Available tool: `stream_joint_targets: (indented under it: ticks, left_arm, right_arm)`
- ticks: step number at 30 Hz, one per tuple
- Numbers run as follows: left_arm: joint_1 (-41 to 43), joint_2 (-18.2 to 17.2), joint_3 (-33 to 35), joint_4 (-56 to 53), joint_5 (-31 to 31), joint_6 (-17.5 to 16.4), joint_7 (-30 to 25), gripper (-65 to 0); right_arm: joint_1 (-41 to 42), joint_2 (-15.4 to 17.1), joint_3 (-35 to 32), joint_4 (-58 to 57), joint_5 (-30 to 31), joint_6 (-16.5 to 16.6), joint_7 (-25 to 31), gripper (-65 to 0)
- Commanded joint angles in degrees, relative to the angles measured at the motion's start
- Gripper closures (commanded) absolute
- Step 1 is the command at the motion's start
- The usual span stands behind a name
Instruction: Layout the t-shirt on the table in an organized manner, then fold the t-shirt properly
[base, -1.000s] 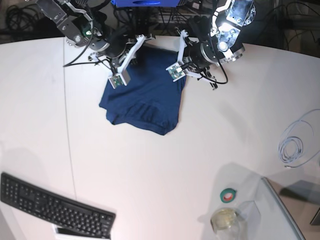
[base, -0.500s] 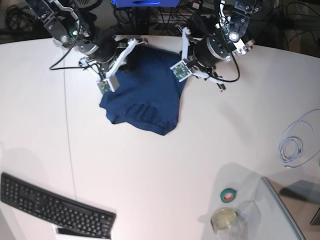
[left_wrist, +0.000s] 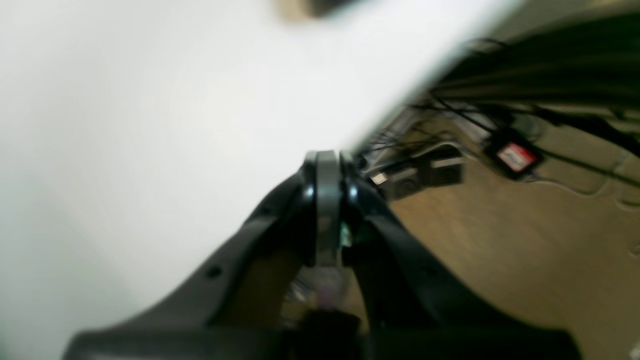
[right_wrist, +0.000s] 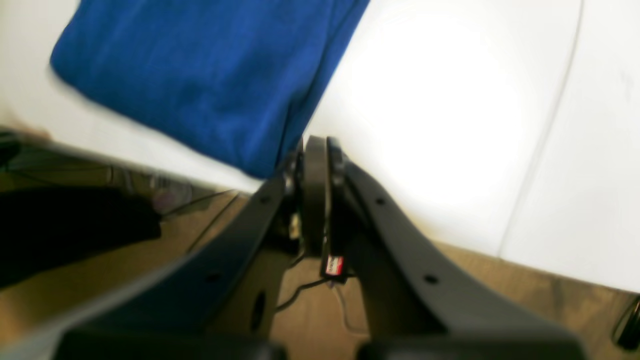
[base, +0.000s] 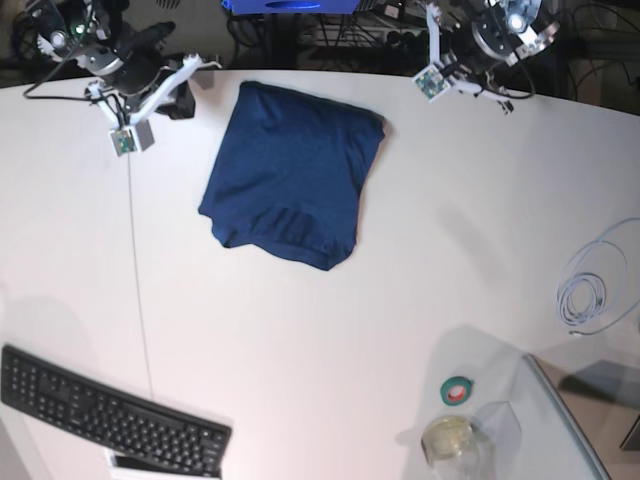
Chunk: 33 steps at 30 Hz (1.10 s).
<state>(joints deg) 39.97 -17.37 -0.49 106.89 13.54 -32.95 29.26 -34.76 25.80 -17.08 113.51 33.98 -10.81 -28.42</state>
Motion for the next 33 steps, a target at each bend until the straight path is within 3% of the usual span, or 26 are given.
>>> stream_joint_targets:
  ticks: [1,5,12,16,19,23,26,28,30,33]
  left_arm:
    - [2.72,0.00,-0.61,0.41,-0.57,-0.15,-2.93,0.0]
    - [8.78,0.09,-0.08,-5.05,-0.66,-0.15,-13.56,0.0]
    - [9.92,0.35,2.47,-21.92,-0.66,-0.06,-25.26,0.0]
    - [9.49,1.06,3.79,-33.53,-0.66,-0.06,-35.72,0.0]
    - [5.09,2.02,5.37,-44.43,-0.66,-0.06,-40.55,0.0]
    - [-5.64,4.84,5.46,-65.09,-0.66,-0.06,-46.09,0.0]
    - [-15.22,6.51,5.02,-83.64,-0.66,-0.06,-53.39,0.0]
    - [-21.28,7.56,4.93,-95.51,-0.66,-0.06,-56.90,0.0]
    - [-26.65,8.79,5.28,-104.47,-0.57,0.55,-57.87,0.0]
    - [-30.69,10.29,5.46,-106.89,-0.13,7.76,-55.94,0.0]
  right_arm:
    - [-1.85,0.79,0.33,0.73,0.18,0.39,0.51,-0.8]
    - [-7.04,1.06,0.07,-1.56,-0.09,0.30,0.51,-0.6]
    - [-11.61,0.62,-0.02,-5.69,-0.09,0.30,0.51,-0.6]
    - [-12.40,-2.73,-0.37,-12.55,-0.17,0.30,0.51,-0.6]
    - [-9.32,-5.01,-5.82,-21.51,-1.05,0.39,0.78,-0.6]
    - [-0.18,-9.58,-15.67,-41.91,-8.53,0.30,2.89,-0.6]
    - [5.88,-15.65,-18.48,-62.57,-14.15,0.30,9.48,-0.6]
    - [10.54,-19.08,-18.48,-78.31,-16.79,0.30,16.69,-0.6]
    - [15.82,-21.36,-18.30,-94.48,-18.11,0.30,28.82,-1.4]
    - [20.39,-22.42,-18.30,-109.78,-17.05,0.39,53.17,-1.5]
